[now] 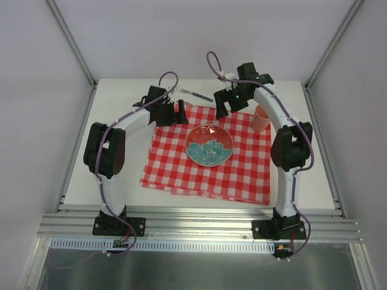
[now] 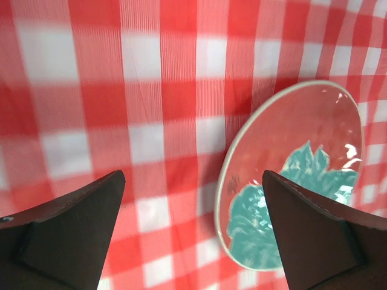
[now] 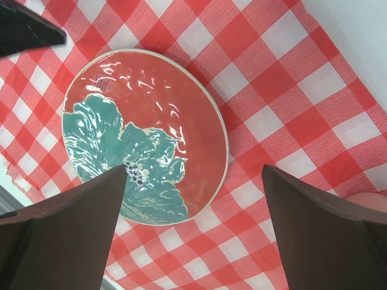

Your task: Set the dinner table for one person

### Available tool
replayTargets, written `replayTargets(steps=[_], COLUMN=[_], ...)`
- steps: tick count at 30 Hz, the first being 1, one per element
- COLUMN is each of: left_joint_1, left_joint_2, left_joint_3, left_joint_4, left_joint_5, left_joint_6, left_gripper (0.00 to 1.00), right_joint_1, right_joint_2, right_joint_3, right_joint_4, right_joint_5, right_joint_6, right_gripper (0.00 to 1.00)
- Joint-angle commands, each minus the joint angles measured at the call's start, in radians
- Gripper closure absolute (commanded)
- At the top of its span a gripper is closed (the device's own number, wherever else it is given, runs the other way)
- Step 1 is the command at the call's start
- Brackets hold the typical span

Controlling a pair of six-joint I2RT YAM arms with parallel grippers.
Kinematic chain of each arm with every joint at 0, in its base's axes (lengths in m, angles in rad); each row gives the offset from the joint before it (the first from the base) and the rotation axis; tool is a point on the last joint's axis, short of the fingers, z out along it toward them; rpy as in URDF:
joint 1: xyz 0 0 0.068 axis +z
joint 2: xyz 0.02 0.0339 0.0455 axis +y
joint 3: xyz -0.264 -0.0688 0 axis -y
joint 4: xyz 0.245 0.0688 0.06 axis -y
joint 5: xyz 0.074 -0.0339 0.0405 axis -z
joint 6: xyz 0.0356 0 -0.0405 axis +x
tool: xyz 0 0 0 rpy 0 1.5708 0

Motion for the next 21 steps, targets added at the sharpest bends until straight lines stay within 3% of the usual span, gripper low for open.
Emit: replayTargets(steps=[1,10,13,17,21], left_joint_1=[-0.005,-0.001,-0.001,0.000,0.000], left_joint_2=[-0.036,0.140,0.166,0.162,0.146], left_joint_3=[0.115,0.322,0.330,0.300,0.248], left_joint_4=[-0.066,-0.416,-0.441,-0.441,-0.448], left_joint_5=[-0.090,-0.089,-0.079,-0.095,-0.118], left_joint_6=[0.299,0.447,0.461,0.453,0.432], left_gripper=[0.01,0.04,0.18,0.27,0.58], right_joint_1=[0.001,-0.007,-0.016,-0.030,-0.033], right_joint_2=[-0.014,-0.016,-0.020,-0.017,-0.007], right_joint_3=[0.050,0.059,0.046,0.039,0.055], right_joint_4=[0.005,0.004,0.007,0.007,0.005], right_joint_5=[-0.011,-0.017,-0.023,-0.031,-0.038], right_joint_6=[0.019,0.024,0.028,0.040,0.050], right_gripper=[0.00,0.00,0.00,0.00,0.01])
